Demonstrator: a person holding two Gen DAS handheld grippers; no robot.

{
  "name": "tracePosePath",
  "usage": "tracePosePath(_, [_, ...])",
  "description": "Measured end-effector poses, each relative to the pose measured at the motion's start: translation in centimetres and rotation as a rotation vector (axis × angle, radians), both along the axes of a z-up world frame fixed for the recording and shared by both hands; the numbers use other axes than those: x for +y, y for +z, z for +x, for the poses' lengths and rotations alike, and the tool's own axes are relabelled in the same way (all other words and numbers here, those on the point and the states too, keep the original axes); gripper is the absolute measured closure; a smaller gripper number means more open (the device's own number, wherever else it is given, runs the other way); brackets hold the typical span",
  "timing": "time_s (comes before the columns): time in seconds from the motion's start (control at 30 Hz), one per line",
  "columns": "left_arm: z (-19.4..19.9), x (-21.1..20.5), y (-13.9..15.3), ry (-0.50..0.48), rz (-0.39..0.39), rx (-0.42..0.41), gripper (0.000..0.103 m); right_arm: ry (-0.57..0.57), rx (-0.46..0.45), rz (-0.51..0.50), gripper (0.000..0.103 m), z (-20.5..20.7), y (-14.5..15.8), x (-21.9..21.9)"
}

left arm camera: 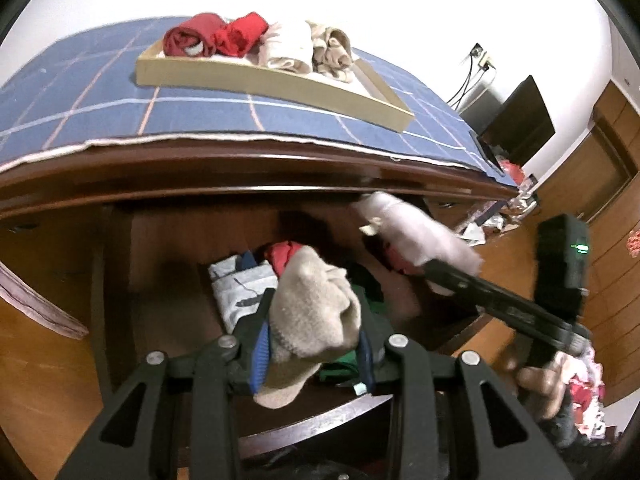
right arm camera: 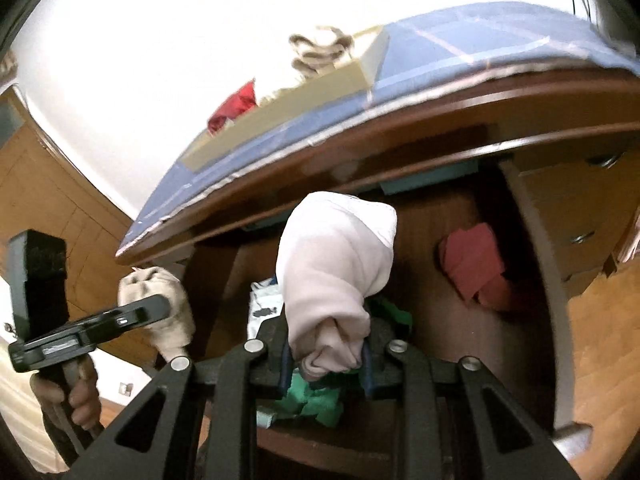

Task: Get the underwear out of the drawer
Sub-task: 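Grasp the beige sock with the left tool while the right tool grasps the pink garment, then lift both garments out of the drawer and carry them over the tray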

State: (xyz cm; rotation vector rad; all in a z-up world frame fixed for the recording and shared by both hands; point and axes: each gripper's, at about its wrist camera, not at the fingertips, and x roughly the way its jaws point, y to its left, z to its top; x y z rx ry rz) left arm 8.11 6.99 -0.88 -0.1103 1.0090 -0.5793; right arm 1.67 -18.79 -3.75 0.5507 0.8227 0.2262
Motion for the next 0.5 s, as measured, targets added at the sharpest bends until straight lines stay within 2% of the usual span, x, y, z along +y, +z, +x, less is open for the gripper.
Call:
tracePosePath(0.33, [-2.1, -1.2, 2.0, 0.025, 0.045, -0.102, 0.069, -0.026, -0.124, -0.034, 0.075, -3.3, 4.0, 0.6])
tracePosePath(0.5, [-3.3, -1.1, 2.9, 0.044, 0.071, -0.160, 0.069, -0.032, -0.182, -0.084, 0.075, -4.7, 5.8, 1.7])
